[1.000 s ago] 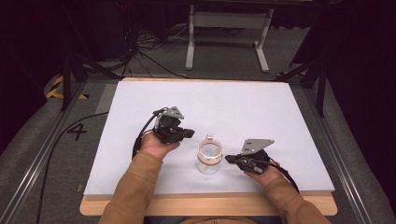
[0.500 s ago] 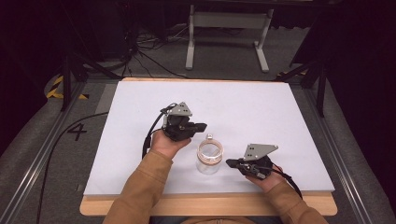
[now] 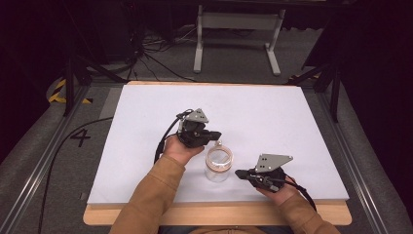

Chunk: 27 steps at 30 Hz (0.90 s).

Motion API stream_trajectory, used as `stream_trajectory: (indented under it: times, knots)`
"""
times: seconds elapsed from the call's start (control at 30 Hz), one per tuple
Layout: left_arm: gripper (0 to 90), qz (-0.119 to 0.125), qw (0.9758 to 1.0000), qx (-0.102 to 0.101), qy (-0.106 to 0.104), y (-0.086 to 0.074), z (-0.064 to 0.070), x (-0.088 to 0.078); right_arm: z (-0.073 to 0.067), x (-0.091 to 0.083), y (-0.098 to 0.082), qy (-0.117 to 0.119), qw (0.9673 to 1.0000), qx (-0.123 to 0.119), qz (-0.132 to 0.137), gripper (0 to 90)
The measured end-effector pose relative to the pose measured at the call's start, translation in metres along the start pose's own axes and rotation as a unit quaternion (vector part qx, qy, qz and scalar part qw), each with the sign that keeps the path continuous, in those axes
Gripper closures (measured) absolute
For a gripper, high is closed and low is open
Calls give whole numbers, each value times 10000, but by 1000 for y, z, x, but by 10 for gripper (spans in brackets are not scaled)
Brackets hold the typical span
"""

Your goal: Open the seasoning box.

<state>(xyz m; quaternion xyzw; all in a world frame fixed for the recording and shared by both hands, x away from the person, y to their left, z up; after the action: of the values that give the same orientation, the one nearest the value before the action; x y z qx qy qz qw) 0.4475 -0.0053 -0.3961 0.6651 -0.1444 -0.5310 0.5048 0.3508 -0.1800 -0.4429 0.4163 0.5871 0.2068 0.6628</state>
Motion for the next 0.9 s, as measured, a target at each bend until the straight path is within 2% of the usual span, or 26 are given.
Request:
stream_trajectory:
  times: [0.33, 0.57, 0.9]
  knots:
    - [899, 10, 10000, 34, -74, -1, 0, 1, -4, 1, 3, 59, 10000, -30, 42, 899]
    - [900, 49, 9999, 51, -77, -1, -1, 1, -9, 0, 12, 140, 9996, 3, 264, 898]
    - [900, 63, 9999, 14, -87, -2, -1, 2, -10, 1, 19, 204, 9989, 88, 420, 898]
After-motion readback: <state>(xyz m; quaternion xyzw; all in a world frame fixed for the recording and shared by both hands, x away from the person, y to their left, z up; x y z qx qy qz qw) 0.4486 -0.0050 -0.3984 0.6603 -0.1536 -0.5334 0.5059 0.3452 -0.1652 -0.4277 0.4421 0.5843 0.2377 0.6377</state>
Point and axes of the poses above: each handheld gripper's, and its own axes: x roughly forward along the jaws, y roughly out of its top, z roughly to its right, the point moved 6 cm from there along x, roughly forward along the jaws, and after that the axes turned 9 degrees about y, right-handed, at the moved point
